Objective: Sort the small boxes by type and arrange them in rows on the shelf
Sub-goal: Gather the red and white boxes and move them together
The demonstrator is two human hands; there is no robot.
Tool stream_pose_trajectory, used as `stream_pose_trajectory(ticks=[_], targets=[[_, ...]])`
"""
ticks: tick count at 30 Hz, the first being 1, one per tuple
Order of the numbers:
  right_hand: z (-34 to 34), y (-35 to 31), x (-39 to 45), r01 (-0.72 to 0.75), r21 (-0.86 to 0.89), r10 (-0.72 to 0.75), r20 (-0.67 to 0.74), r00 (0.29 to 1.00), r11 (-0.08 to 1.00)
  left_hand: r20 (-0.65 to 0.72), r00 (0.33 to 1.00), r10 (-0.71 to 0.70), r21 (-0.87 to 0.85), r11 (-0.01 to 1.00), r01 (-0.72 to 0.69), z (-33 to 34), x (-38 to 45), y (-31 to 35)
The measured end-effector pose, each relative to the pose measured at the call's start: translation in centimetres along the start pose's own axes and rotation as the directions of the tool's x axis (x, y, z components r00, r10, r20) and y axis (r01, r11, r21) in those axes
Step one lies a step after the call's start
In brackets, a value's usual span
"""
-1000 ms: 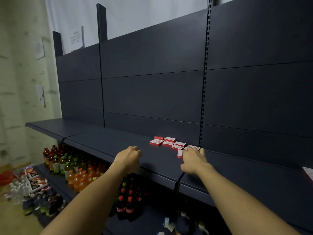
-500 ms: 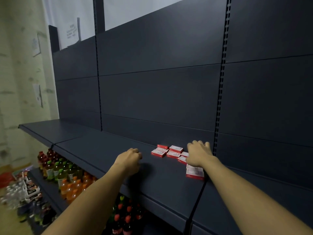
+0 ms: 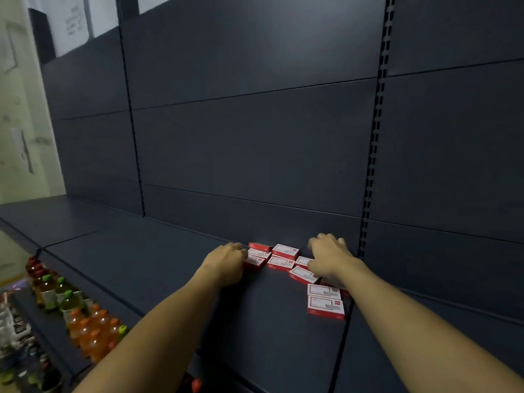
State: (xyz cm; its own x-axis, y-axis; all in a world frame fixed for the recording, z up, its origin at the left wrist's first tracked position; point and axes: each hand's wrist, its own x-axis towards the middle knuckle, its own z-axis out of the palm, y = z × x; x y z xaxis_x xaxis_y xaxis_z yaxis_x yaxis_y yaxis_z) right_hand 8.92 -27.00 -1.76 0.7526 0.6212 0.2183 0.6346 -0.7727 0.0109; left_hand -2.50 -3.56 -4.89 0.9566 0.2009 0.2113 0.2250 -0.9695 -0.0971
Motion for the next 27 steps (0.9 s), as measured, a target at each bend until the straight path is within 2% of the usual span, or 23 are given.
stream_pose_trajectory(ticks=[4, 12, 20, 27], targets=[[0.4, -0.2, 1.8, -0.006, -0.001, 0.006, -0.003, 1.000, 1.000, 0.016, 0.999, 0.046, -0.047, 0.998, -0.045, 0.2, 1.7, -0.1], [1.5, -3.1, 4.2, -0.057, 0.007, 0.057, -0.029, 0.998, 0.998, 0.115, 0.967, 0.227, -0.088, 0.972, -0.218, 0.4, 4.1, -3.9], [2.5, -7.3, 6.1, -0.079, -0.023, 0.078, -0.026, 0.997, 0.997, 0.124, 0.964, 0.235, -0.190, 0.959, -0.209, 1.1, 4.7, -7.8], [3.8, -10.6, 8.1, -0.049, -0.059, 0.048, -0.013, 0.999, 0.997, 0.109, 0.959, 0.262, -0.154, 0.957, -0.244, 0.5, 4.8, -11.0]])
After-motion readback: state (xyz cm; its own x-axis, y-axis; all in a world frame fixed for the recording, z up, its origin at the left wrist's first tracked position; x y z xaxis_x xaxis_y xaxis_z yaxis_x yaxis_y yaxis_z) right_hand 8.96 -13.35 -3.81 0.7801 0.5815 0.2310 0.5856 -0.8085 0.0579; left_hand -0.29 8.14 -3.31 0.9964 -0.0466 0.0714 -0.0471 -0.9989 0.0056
